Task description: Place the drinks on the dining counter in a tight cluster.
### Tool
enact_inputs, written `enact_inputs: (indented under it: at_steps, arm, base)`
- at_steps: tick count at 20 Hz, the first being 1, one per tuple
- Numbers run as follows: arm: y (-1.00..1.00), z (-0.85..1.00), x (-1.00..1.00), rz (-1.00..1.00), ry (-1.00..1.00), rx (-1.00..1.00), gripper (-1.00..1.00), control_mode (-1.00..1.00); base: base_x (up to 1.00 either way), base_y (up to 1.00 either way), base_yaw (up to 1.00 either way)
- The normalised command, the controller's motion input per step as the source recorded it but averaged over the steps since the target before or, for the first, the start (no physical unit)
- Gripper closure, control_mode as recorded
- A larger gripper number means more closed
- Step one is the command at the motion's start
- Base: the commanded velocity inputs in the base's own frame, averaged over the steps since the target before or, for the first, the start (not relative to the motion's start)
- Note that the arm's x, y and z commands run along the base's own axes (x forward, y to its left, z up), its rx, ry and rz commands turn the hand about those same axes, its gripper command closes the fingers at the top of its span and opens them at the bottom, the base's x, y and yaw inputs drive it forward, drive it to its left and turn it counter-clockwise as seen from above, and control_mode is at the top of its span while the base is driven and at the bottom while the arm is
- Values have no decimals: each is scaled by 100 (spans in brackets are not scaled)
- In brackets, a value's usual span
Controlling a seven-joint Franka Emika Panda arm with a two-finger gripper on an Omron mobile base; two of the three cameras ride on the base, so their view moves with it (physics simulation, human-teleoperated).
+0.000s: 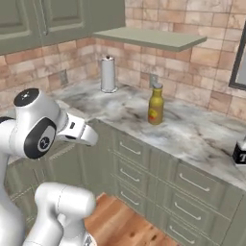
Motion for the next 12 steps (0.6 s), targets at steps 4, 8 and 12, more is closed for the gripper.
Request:
enact_inputs:
  at_steps: [4,8,12]
  arm:
    - [0,0,0,0,0,0,-100,100]
    - [0,0,0,0,0,0,-100,100]
    - [0,0,0,0,0,0,-100,100]
  base:
    - [95,18,-56]
    - [100,4,-22]
    - [97,0,-7]
